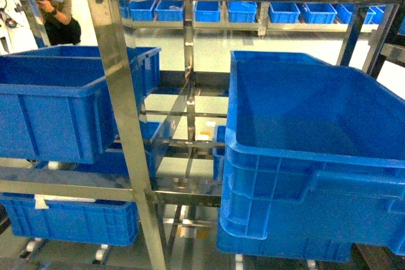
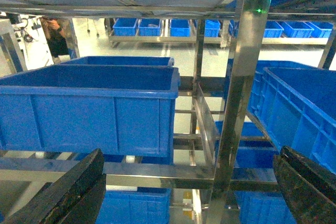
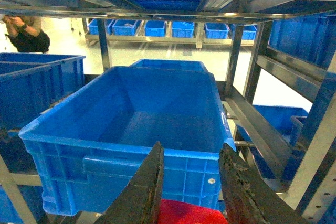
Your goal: Pick red block from blue box to shelf
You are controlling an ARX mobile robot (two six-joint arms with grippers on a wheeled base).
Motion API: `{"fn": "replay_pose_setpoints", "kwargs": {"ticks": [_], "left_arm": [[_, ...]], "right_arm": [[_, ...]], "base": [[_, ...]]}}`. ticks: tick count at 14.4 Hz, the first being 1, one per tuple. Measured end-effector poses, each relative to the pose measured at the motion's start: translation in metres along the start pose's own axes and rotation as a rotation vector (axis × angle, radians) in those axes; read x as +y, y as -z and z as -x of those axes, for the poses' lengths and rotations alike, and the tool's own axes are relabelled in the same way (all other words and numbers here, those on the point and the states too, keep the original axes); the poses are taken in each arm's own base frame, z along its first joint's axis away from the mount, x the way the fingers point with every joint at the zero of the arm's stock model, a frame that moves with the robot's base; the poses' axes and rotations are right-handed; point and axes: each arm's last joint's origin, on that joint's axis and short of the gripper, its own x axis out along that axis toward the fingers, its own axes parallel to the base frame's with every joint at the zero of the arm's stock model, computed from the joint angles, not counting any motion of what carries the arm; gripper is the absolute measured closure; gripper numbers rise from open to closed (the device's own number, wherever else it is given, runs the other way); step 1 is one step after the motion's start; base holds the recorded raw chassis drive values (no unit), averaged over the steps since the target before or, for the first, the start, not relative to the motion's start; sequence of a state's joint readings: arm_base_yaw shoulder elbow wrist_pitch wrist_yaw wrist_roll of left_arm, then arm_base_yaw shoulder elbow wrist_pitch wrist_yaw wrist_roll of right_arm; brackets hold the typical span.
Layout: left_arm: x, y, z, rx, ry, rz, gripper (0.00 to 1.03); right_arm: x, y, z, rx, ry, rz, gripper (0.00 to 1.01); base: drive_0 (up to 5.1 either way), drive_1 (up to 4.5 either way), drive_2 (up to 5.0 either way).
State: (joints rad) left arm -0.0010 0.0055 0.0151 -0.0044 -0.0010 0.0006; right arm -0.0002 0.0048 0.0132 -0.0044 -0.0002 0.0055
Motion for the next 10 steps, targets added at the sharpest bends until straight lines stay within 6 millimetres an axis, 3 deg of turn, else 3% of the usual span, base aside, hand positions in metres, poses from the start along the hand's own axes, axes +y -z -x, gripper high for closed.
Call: {"fn": "replay_pose_setpoints", "kwargs": {"ticks": [10], "left_arm": [[0.0000, 0.0000, 0.0000, 0.000, 0.000, 0.000, 0.05]], "right_arm": [[0.0000, 0.0000, 0.0000, 0.000, 0.000, 0.000, 0.74]], "base": [[0.0, 0.00, 0.0]]}}
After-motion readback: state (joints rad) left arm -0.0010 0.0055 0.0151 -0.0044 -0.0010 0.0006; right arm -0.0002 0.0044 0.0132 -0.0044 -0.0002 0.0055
